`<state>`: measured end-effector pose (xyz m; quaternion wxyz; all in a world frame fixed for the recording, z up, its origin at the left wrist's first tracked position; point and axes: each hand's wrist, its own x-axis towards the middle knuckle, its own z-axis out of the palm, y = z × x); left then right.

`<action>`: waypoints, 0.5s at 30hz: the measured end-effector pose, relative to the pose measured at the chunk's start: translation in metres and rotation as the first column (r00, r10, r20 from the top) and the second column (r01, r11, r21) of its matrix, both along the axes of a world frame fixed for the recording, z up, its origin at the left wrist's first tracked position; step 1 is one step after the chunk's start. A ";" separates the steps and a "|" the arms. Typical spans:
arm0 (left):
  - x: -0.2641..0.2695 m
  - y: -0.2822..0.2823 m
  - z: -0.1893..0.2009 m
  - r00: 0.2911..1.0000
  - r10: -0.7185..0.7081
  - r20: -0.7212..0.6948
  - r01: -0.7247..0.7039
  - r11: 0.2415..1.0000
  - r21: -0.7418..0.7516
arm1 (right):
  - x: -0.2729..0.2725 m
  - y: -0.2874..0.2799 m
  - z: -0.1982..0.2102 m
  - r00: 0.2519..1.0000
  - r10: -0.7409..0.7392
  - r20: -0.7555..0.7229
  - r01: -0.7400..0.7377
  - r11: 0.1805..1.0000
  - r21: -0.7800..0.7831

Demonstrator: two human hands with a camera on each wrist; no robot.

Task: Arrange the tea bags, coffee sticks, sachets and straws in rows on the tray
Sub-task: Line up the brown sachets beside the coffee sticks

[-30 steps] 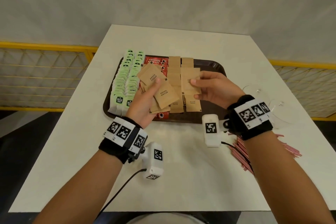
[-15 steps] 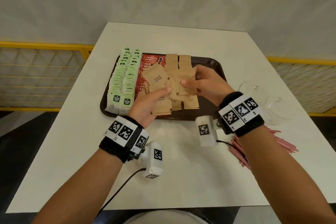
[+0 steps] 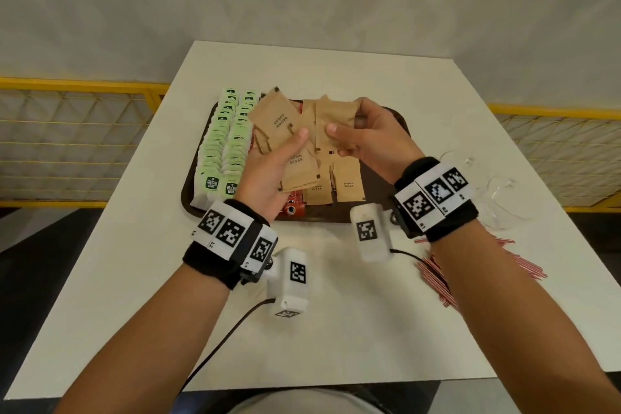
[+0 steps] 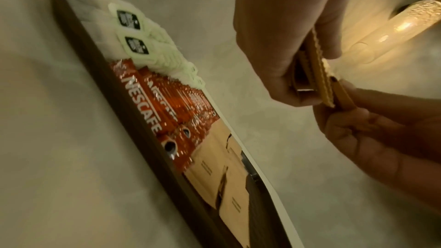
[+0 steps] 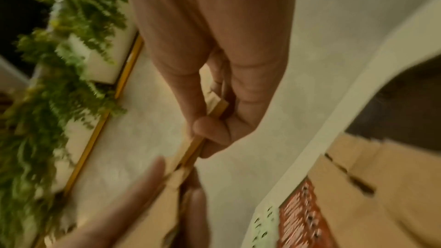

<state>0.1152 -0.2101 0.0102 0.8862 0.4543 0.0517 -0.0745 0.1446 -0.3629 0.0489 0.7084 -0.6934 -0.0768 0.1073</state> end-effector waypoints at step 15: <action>-0.002 0.027 -0.017 0.980 0.195 -0.043 -0.196 0.980 -0.026 | 0.008 -0.016 -0.022 0.985 -0.114 -0.132 0.088 0.979 -0.186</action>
